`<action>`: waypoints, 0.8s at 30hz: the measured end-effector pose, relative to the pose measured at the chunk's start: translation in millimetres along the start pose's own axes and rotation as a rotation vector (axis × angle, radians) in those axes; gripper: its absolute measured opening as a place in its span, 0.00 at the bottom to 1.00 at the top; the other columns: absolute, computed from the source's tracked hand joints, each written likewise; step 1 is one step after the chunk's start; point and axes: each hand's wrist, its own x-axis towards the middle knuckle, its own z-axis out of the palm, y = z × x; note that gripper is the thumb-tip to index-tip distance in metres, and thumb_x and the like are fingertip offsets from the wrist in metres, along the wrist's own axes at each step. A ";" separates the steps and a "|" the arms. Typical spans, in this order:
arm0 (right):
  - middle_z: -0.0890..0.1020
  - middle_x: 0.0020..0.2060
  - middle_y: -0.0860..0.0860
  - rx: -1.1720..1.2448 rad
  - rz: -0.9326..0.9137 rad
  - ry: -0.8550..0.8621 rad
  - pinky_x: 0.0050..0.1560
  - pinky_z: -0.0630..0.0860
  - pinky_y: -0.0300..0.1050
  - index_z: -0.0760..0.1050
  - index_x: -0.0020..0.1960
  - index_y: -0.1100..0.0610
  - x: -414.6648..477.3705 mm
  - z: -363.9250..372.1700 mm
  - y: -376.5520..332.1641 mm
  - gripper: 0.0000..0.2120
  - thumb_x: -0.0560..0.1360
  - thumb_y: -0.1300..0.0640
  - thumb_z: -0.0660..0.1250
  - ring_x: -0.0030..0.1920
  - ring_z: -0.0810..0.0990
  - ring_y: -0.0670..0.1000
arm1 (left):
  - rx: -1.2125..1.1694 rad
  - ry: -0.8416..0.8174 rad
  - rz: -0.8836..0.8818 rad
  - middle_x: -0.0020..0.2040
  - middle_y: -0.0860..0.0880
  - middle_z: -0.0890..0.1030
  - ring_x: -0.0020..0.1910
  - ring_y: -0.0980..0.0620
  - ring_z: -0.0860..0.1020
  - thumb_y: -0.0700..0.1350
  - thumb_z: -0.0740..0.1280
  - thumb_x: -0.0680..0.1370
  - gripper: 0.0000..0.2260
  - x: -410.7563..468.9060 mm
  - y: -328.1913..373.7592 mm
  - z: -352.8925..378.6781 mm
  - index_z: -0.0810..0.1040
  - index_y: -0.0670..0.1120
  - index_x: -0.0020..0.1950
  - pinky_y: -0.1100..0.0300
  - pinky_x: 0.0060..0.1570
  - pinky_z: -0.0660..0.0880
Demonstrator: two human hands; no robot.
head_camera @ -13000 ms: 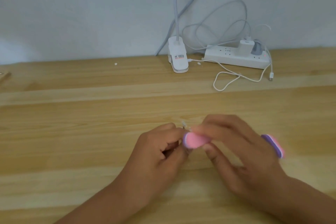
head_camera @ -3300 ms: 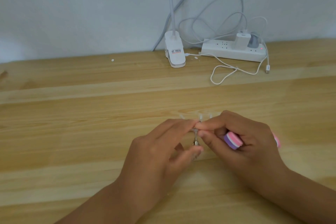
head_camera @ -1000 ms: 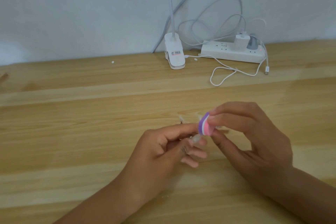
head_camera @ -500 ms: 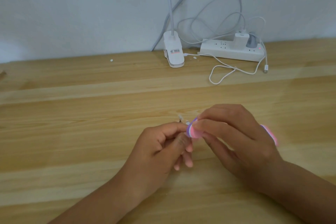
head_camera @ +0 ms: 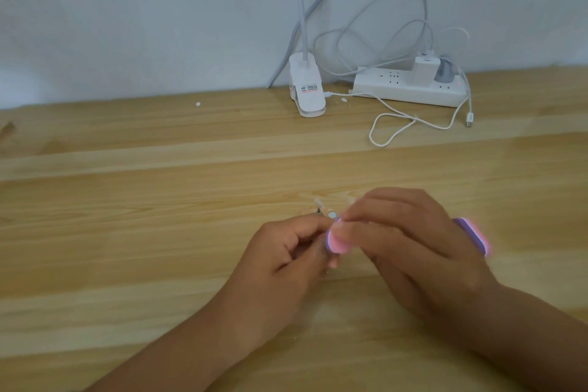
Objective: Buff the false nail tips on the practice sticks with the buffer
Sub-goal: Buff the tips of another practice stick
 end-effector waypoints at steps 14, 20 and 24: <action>0.82 0.52 0.56 0.029 0.098 -0.001 0.57 0.75 0.47 0.83 0.54 0.63 3.2 -1.9 6.2 0.09 0.77 0.70 0.67 0.54 0.79 0.55 | -0.036 0.044 -0.031 0.34 0.50 0.79 0.28 0.54 0.72 0.41 0.63 0.77 0.08 1.6 -4.6 -0.9 0.82 0.45 0.42 0.67 0.29 0.67; 0.82 0.52 0.56 0.012 0.098 -0.034 0.58 0.74 0.46 0.83 0.53 0.64 1.0 -3.2 7.6 0.09 0.78 0.70 0.65 0.53 0.79 0.56 | -0.029 0.053 -0.041 0.34 0.47 0.78 0.28 0.53 0.72 0.42 0.63 0.77 0.08 0.3 -4.6 -2.1 0.82 0.45 0.43 0.63 0.27 0.67; 0.82 0.52 0.55 0.061 0.063 -0.005 0.59 0.73 0.44 0.83 0.53 0.63 0.1 0.5 -1.1 0.09 0.82 0.66 0.63 0.54 0.79 0.55 | 0.059 0.043 0.023 0.30 0.51 0.77 0.27 0.59 0.71 0.41 0.63 0.77 0.10 -1.1 -3.6 1.4 0.81 0.48 0.39 0.68 0.30 0.67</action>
